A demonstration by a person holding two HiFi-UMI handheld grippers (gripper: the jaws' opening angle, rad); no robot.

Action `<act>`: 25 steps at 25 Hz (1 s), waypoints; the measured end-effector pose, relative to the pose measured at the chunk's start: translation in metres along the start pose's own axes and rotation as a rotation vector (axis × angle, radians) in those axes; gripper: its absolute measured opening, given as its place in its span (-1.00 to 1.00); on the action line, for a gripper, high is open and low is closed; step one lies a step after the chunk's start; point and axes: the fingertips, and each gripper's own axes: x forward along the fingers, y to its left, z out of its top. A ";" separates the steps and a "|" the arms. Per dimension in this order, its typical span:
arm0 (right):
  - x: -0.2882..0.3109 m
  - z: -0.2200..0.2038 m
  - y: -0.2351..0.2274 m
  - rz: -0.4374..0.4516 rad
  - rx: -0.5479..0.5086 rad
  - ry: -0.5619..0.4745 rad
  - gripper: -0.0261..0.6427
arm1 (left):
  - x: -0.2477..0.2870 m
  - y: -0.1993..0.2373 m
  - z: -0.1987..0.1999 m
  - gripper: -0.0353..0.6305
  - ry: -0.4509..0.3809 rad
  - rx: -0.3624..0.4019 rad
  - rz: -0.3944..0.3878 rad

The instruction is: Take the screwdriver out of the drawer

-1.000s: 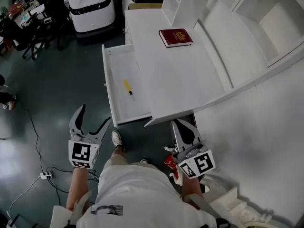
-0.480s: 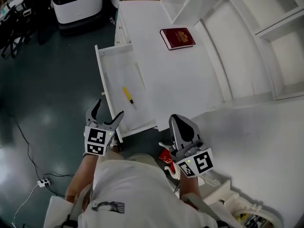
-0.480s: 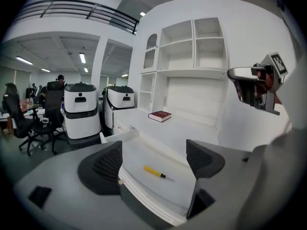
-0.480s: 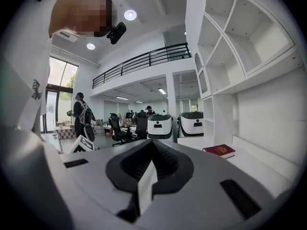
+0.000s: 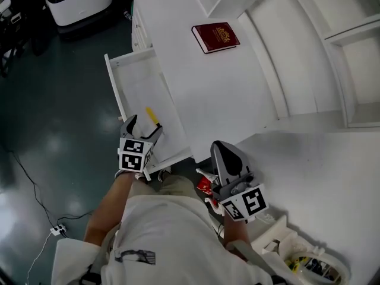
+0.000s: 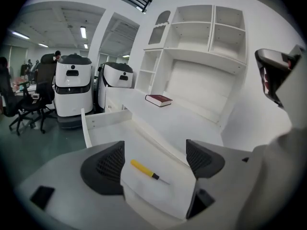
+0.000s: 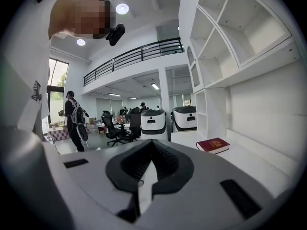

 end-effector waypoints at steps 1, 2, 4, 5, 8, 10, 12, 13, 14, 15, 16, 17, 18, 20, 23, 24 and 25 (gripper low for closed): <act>0.004 -0.001 -0.005 0.014 0.002 0.000 -0.89 | 0.010 0.005 0.000 0.31 0.012 -0.007 0.017; 0.008 -0.003 -0.011 0.032 0.005 -0.002 -0.89 | 0.019 0.009 -0.002 0.31 0.027 -0.013 0.035; 0.018 -0.006 -0.021 0.069 0.009 -0.007 -0.89 | 0.038 0.016 -0.010 0.31 0.071 -0.030 0.071; 0.022 -0.006 -0.026 0.088 0.010 -0.010 -0.89 | 0.046 0.018 -0.016 0.30 0.096 -0.047 0.090; 0.035 -0.009 -0.041 0.141 0.015 -0.011 -0.89 | 0.065 0.020 -0.033 0.22 0.156 -0.113 0.148; 0.041 -0.012 -0.051 0.162 0.026 -0.009 -0.89 | 0.079 0.025 -0.043 0.16 0.189 -0.162 0.190; 0.044 -0.017 -0.061 0.170 0.041 -0.004 -0.89 | 0.094 0.034 -0.056 0.07 0.218 -0.227 0.239; 0.044 -0.020 -0.067 0.171 0.049 0.001 -0.89 | 0.101 0.039 -0.064 0.03 0.238 -0.255 0.266; 0.044 -0.024 -0.072 0.171 0.057 0.008 -0.89 | 0.107 0.045 -0.073 -0.02 0.264 -0.280 0.295; 0.042 -0.028 -0.077 0.168 0.064 0.017 -0.89 | 0.112 0.051 -0.083 -0.06 0.290 -0.305 0.323; 0.040 -0.032 -0.083 0.164 0.070 0.025 -0.89 | 0.116 0.055 -0.091 -0.10 0.313 -0.331 0.344; 0.038 -0.036 -0.089 0.158 0.075 0.034 -0.89 | 0.120 0.058 -0.097 -0.11 0.330 -0.354 0.358; 0.036 -0.039 -0.095 0.151 0.080 0.041 -0.89 | 0.124 0.059 -0.101 -0.12 0.340 -0.374 0.365; 0.032 -0.045 -0.107 0.133 0.090 0.050 -0.89 | 0.132 0.058 -0.106 -0.12 0.353 -0.413 0.368; 0.027 -0.048 -0.118 0.112 0.100 0.055 -0.89 | 0.141 0.056 -0.118 -0.15 0.381 -0.476 0.379; 0.026 -0.048 -0.120 0.107 0.101 0.056 -0.89 | 0.143 0.057 -0.121 -0.17 0.391 -0.494 0.385; 0.025 -0.049 -0.122 0.103 0.102 0.056 -0.89 | 0.144 0.058 -0.125 -0.19 0.400 -0.506 0.389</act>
